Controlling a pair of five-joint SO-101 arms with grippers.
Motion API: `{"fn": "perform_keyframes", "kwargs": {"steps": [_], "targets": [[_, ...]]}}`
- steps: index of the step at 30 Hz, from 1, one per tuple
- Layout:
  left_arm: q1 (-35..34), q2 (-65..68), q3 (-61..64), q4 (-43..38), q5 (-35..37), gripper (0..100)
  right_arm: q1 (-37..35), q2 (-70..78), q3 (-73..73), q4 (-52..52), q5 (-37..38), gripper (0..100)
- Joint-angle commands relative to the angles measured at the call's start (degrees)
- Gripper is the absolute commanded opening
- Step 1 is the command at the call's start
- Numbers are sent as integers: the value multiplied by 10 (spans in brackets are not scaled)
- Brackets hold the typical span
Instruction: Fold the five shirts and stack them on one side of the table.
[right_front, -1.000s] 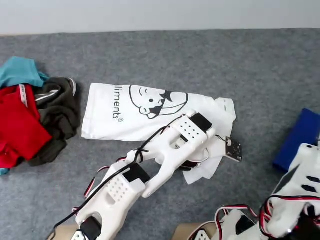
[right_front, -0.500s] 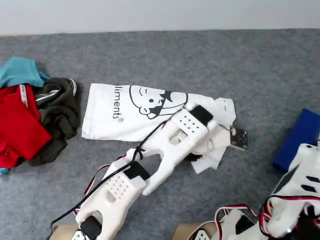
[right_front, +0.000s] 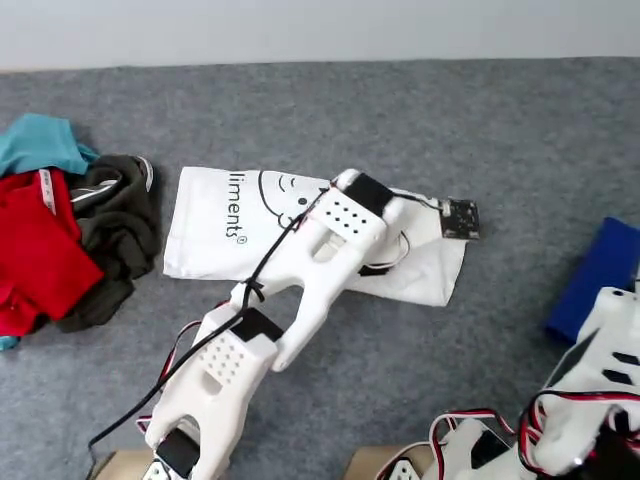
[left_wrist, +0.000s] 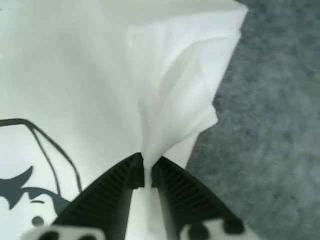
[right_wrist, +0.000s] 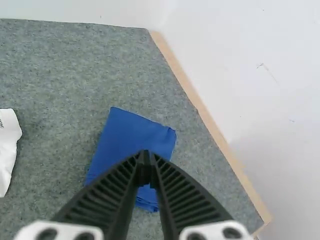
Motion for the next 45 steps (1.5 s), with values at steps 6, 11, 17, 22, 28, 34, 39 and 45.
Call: {"fn": "perform_keyframes", "kwargs": {"steps": [6, 11, 17, 22, 28, 34, 39, 45], "targets": [[-30, 61, -82, -25, 10, 6, 7, -3, -3, 22, 5, 15], [-57, 111, -186, -23, 61, 24, 7, -3, -3, 22, 6, 15], [-78, 148, -294, 28, 62, 170, 7, -3, -3, 22, 6, 15], [-79, 171, -345, 56, 61, 176, 7, -3, -3, 22, 5, 15], [-87, 191, -351, 51, 59, 176, 7, -3, -3, 22, 6, 15], [-120, 199, -351, 16, 60, 174, 7, -3, -3, 22, 6, 15], [-130, 189, -373, 35, 59, 174, 7, -3, -3, 22, 6, 15], [-105, 185, -437, 105, 61, 175, 7, -3, -2, 22, 4, 15]]}}
